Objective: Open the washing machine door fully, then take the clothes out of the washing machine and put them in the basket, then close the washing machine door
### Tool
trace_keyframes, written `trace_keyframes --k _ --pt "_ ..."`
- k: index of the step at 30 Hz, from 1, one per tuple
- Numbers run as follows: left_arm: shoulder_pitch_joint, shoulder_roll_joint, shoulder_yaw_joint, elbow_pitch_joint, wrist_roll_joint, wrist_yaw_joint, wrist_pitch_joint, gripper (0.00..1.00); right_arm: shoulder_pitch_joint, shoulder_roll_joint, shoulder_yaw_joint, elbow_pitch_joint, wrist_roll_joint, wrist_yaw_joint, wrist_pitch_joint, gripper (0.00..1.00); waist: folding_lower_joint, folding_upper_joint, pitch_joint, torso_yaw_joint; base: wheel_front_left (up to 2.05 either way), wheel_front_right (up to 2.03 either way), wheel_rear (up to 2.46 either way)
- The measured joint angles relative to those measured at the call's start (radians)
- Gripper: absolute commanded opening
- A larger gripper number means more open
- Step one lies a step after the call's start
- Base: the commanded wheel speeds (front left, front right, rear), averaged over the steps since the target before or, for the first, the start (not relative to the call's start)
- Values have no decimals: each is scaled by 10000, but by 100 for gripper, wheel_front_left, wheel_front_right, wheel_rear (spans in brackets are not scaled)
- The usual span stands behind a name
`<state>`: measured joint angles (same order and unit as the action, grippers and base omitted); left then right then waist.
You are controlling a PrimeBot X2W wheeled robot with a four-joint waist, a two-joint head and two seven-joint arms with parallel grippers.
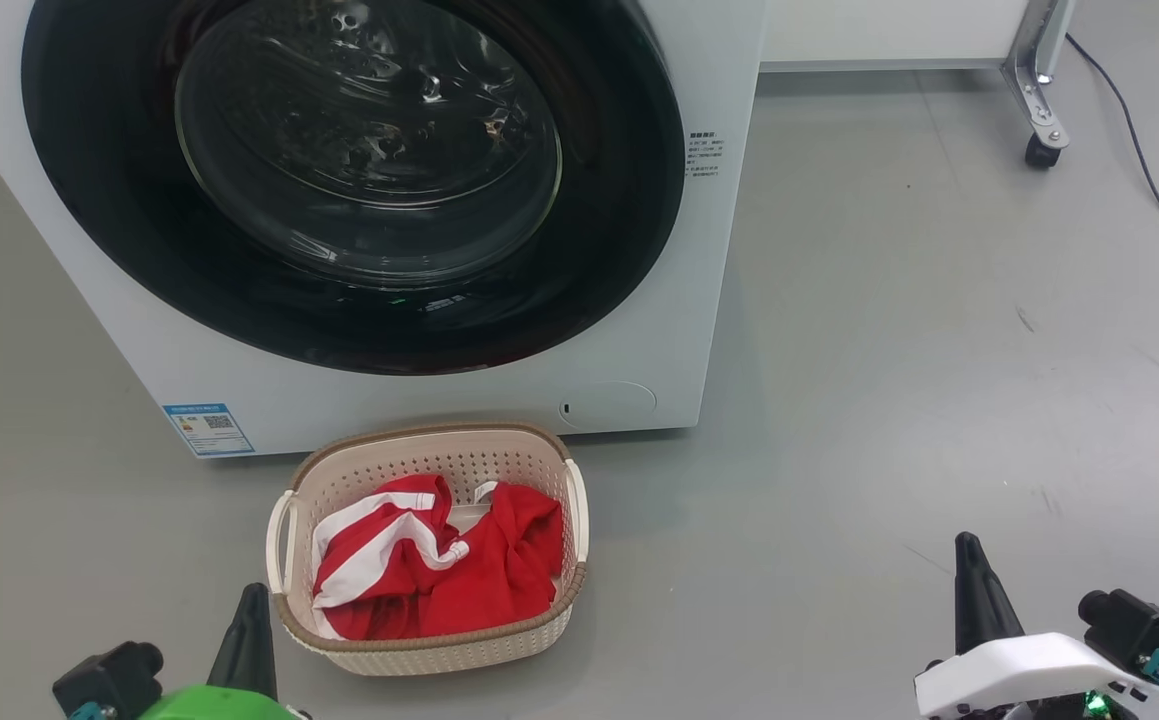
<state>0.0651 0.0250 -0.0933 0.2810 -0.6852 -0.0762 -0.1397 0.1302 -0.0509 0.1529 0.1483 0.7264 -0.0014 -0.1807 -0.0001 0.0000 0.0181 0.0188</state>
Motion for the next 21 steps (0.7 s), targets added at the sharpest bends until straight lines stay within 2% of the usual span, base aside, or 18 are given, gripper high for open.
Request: trace_keyframes --k 21 --pt "-342 29 491 -8 -2897 -136 773 0 -470 -234 -514 201 3018 309 623 0 1 0 -43 -55 0 0 0"
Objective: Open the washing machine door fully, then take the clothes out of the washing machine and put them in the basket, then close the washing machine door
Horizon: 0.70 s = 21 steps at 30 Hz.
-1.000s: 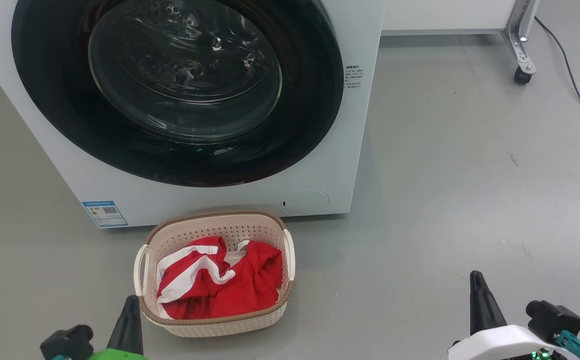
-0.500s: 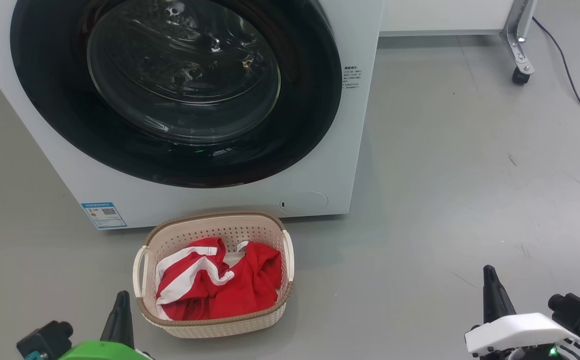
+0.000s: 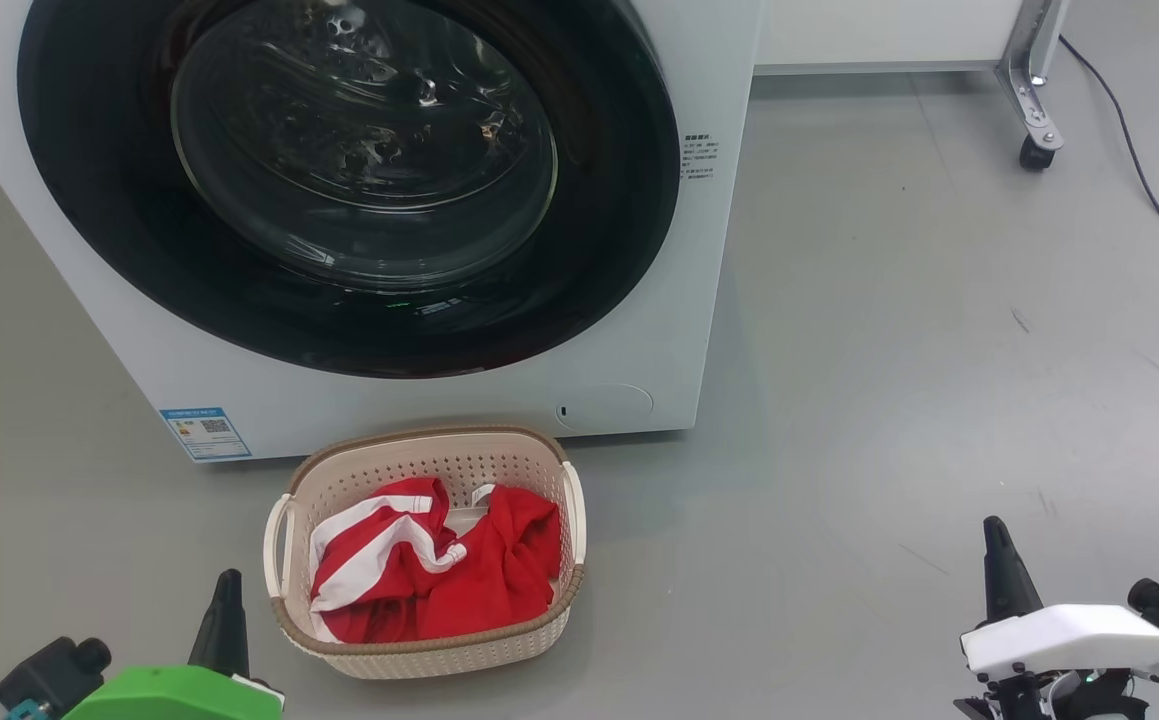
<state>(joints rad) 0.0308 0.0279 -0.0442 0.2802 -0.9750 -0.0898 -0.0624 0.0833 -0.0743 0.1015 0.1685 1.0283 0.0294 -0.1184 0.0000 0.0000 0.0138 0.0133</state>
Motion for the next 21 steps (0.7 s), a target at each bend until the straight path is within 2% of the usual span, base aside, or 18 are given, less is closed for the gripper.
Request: trace_keyframes --k 21 --pt "-378 58 464 -2 -2949 -128 723 0 -537 -201 -525 347 3131 313 608 0 0 0 -48 -60 0 0 0"
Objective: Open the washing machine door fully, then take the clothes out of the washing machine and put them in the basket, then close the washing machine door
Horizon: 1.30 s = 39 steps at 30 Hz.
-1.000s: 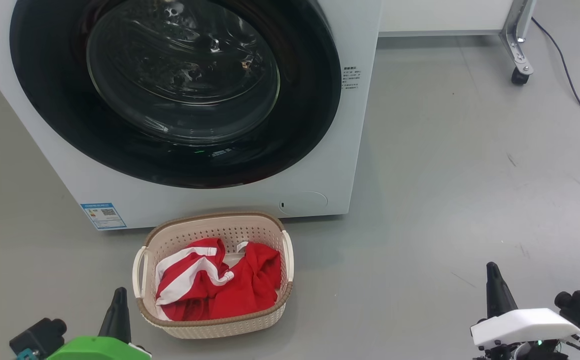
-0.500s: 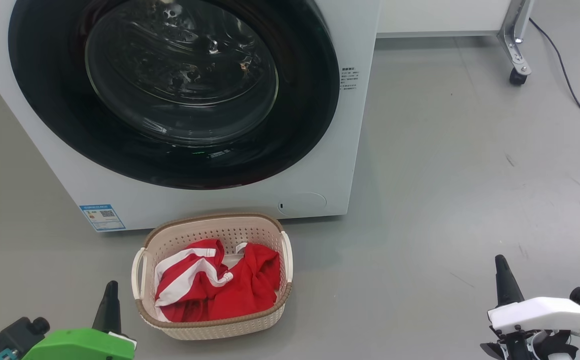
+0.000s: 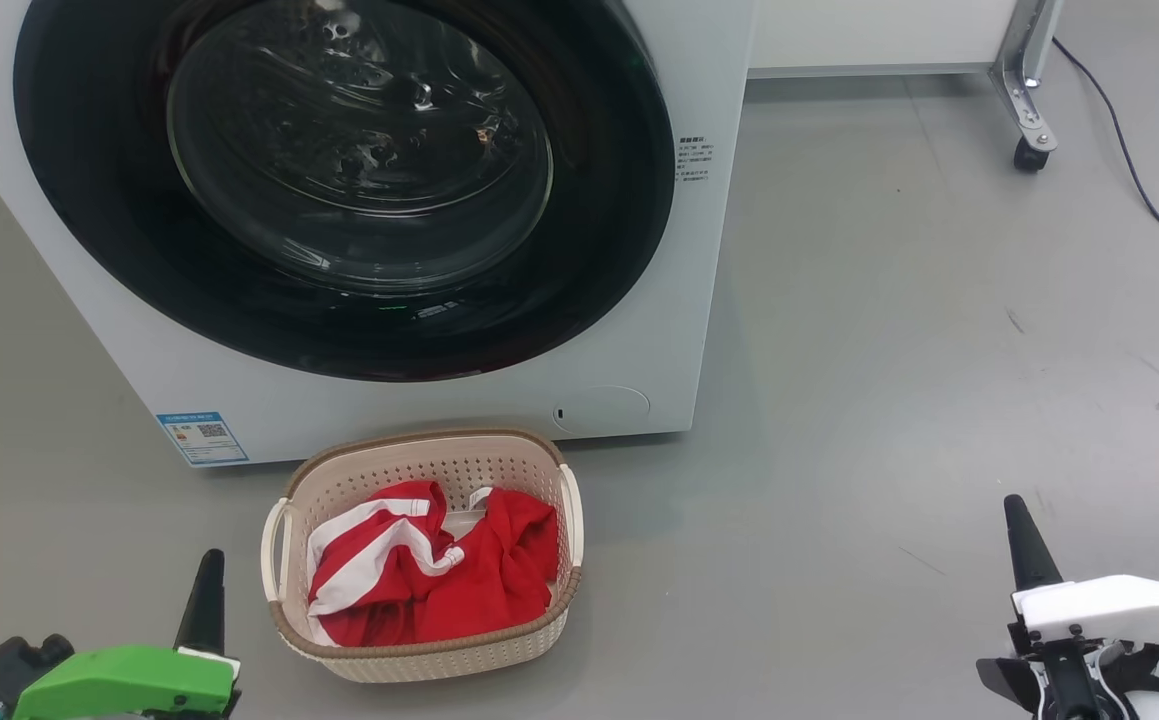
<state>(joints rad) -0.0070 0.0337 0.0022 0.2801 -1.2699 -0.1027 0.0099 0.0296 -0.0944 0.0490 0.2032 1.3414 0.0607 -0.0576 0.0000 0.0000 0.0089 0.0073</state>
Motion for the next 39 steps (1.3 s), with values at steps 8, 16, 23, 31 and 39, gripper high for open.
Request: trace_keyframes --k 8,16,23,31,39 --pt "-174 4 199 -2 -1014 -84 268 0 -196 -44 -176 134 1122 174 192 0 0 0 -17 -21 0 0 0" --pt "-255 13 336 -10 -2034 -96 520 0 -351 -113 -349 240 2119 280 397 0 0 0 -33 -41 0 0 0" --pt "-446 35 520 -23 -2899 -174 713 0 -530 -178 -514 330 3095 426 560 0 0 0 -48 -59 0 0 0" --pt "-496 46 594 -29 -3400 -182 861 0 -675 -211 -616 426 3597 491 698 0 0 0 -54 -68 0 0 0" --pt "-497 46 596 -29 -3400 -182 861 0 -693 -211 -625 477 3597 514 700 0 0 0 -55 -69 0 0 0"
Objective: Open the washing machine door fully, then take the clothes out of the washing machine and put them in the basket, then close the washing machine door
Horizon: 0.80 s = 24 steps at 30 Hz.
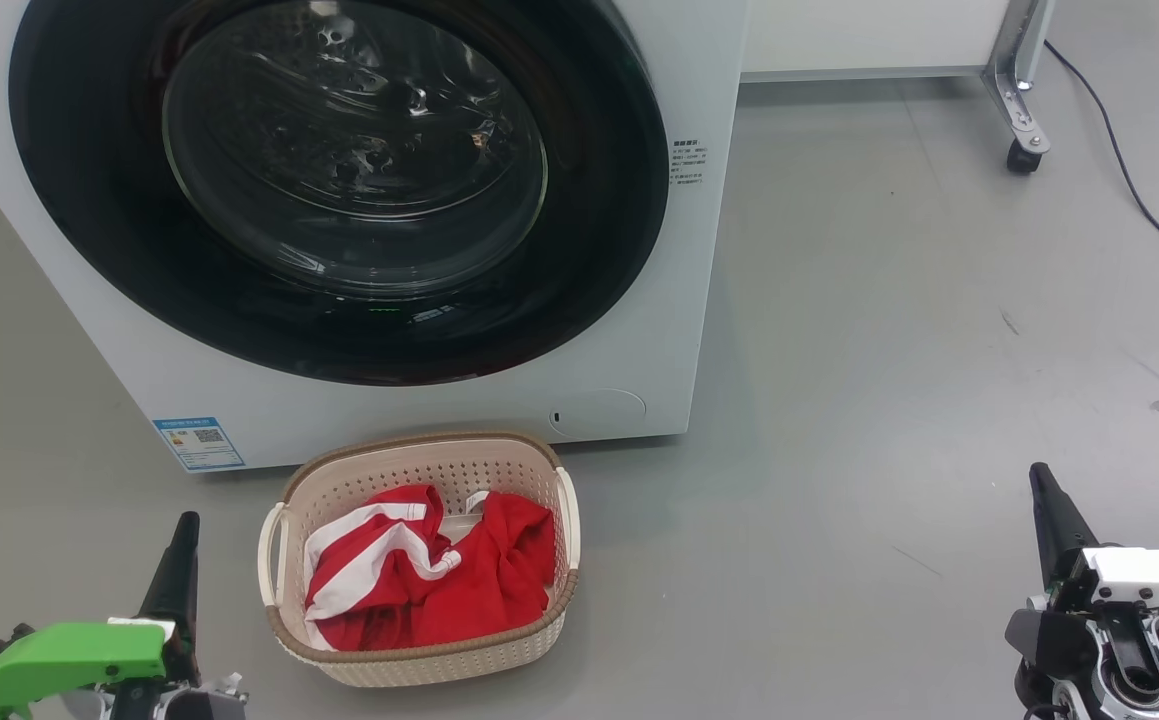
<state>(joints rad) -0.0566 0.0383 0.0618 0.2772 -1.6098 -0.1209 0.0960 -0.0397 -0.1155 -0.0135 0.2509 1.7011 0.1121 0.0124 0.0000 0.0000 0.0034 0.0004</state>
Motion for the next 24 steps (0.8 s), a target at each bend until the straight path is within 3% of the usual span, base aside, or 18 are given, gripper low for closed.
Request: trace_keyframes --k 24 --pt "-2 0 15 -2 0 0 0 0 -104 4 -25 138 0 13 12 0 0 0 -3 -2 0 0 0"
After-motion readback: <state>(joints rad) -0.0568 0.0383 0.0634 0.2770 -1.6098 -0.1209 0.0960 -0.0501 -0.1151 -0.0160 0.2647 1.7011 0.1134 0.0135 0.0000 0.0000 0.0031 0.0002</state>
